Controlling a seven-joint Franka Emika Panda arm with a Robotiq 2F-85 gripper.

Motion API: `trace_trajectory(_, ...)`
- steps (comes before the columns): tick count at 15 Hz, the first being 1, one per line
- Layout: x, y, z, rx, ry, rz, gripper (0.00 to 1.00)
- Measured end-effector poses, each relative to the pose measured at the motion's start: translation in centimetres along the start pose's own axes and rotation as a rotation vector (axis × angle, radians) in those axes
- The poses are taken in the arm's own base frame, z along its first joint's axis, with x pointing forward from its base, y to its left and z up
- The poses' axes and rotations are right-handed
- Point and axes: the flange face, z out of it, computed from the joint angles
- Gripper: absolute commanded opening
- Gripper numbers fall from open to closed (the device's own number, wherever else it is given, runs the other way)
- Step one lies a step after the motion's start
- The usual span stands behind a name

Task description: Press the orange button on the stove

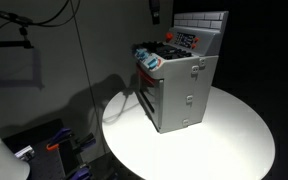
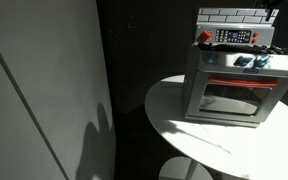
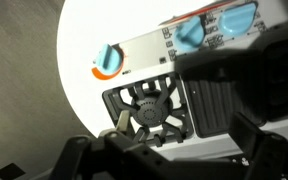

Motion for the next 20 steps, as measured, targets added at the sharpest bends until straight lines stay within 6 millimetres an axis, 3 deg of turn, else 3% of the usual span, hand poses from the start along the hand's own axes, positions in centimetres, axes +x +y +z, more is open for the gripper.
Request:
trace_trajectory(10,-4.5,3.7,-1.7,0.058,-0.161,-0.275,1.00)
trace_trajectory(20,-8.1,7.6,-4.8,0.046,-0.190,-0.312,1.00)
